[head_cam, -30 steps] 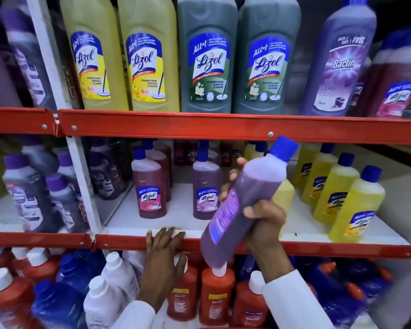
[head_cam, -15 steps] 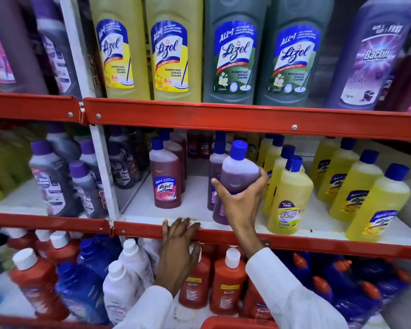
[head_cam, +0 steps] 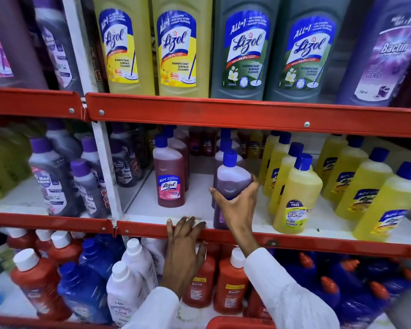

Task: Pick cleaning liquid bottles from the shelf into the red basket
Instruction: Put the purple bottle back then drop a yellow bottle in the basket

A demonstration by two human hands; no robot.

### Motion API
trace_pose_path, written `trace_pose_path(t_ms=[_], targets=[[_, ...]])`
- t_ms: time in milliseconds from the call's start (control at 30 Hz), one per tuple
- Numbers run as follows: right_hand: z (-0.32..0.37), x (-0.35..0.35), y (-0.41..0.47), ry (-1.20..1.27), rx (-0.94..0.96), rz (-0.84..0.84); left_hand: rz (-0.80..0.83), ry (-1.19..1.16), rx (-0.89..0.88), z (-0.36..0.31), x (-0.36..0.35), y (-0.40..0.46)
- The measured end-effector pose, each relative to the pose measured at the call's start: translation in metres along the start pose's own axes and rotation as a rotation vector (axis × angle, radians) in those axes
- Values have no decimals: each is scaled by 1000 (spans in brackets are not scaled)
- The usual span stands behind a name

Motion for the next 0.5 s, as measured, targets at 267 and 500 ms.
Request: trace_pose_path(t_ms=[267, 500], targets=[[-1, 10, 3, -48, -17, 76, 10, 54, 6, -3, 1, -1], [-10, 57, -17, -71, 44, -27, -67, 56, 1, -30, -1, -13]])
Point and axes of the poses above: each hand's wrist, its own y-axis towards the middle knuckle, its own x-axis out of the back of the hand, z = x × y, the point moved 1 cm from there along y, towards the middle knuckle, and after that the axes turned 8 degrees about -y, right-handed, at the moved point
